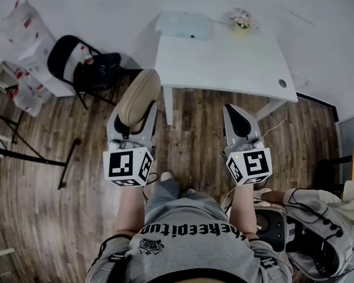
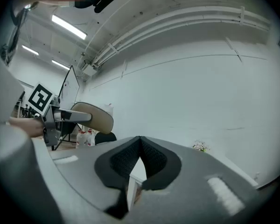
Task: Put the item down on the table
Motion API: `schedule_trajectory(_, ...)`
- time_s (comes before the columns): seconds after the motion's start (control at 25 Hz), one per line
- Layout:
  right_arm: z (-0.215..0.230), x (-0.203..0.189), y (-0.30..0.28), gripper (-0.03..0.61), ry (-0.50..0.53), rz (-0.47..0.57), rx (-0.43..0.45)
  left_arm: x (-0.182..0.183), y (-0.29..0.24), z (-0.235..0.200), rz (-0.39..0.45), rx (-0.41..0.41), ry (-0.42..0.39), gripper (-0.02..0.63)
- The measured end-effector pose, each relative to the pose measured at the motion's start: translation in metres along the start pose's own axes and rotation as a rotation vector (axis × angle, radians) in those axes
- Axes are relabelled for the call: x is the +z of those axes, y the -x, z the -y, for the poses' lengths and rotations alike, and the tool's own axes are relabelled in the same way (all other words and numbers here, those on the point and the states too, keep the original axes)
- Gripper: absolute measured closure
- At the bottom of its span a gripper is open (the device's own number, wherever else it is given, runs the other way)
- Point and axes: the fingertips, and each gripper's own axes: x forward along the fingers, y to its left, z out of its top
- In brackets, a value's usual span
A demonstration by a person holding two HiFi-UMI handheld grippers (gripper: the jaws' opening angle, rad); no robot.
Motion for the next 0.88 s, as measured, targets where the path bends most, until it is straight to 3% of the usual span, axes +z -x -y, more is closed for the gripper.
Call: schedule_trajectory(0.88, 0.000, -0.006, -0.056, 0.578, -0.014, 0.022, -0.059, -0.010, -0.045, -0.041, 0.017, -0.051, 0.003, 0.304)
